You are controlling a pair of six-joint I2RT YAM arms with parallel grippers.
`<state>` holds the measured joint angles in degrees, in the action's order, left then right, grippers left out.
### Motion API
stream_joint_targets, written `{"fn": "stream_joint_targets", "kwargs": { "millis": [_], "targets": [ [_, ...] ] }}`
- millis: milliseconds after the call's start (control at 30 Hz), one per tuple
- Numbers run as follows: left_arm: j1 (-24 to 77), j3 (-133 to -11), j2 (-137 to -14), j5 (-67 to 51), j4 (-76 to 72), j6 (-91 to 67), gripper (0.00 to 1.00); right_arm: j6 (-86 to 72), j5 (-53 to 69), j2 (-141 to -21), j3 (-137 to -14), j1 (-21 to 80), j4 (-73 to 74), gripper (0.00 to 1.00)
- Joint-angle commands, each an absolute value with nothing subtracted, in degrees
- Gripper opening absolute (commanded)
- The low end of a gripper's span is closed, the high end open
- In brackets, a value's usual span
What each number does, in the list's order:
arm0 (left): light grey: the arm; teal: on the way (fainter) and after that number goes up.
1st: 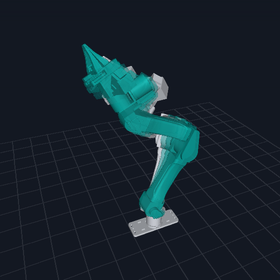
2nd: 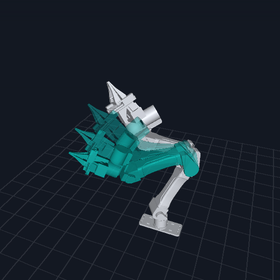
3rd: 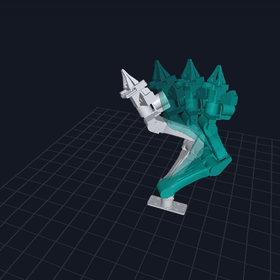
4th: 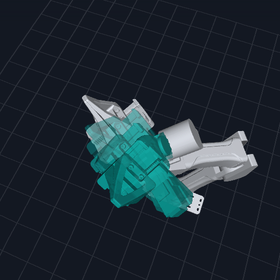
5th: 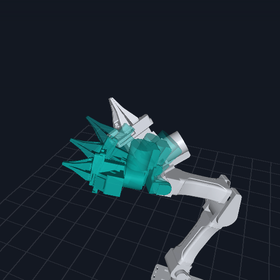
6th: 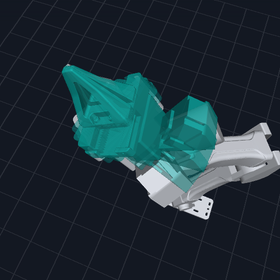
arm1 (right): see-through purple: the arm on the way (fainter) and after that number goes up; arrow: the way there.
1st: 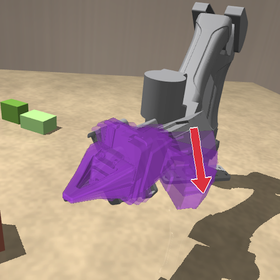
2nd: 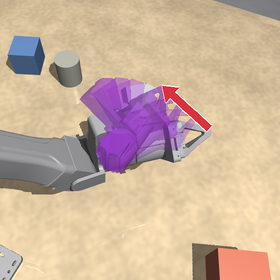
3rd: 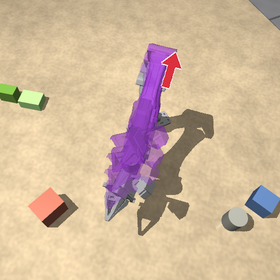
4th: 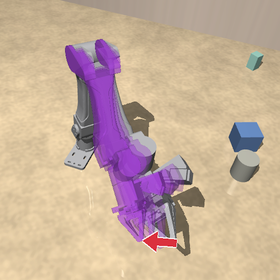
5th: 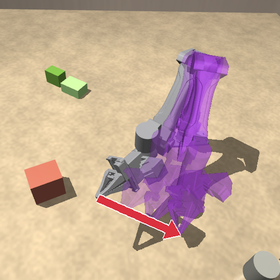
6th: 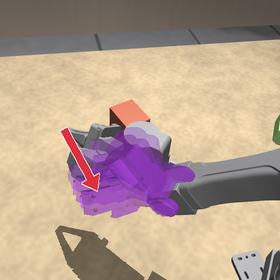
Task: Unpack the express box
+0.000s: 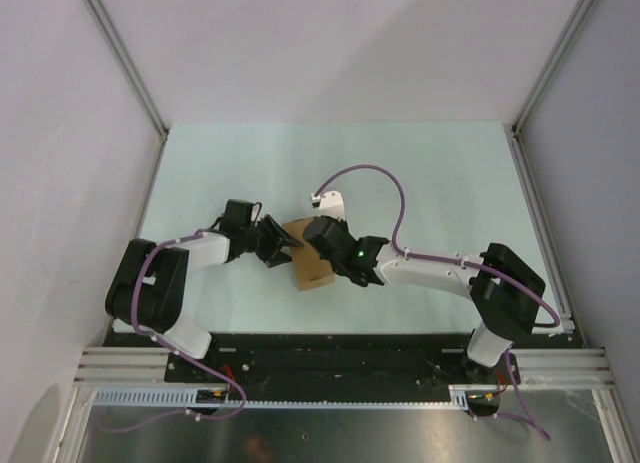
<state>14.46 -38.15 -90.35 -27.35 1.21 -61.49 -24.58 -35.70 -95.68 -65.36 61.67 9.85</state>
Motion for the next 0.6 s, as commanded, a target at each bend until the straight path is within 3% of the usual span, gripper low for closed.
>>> {"fn": "stream_joint_targets", "kwargs": {
  "millis": [0,233,567],
  "targets": [
    [13.98,-38.05,-91.4,-22.5,6.06,-60.84,0.5,-26.02,-33.05,-95.97,-64.86,62.41,13.9,0.0],
    [13.98,-39.02,-90.44,-24.26,6.15,-55.37,0.71,-23.21,-32.26,-96.24,-66.18,58.89,10.72,0.0],
    [13.1,-46.83,-86.75,-19.17,8.35,-40.28,0.8,-16.62,-27.35,-99.4,-69.87,56.17,7.39,0.0]
  ]
}}
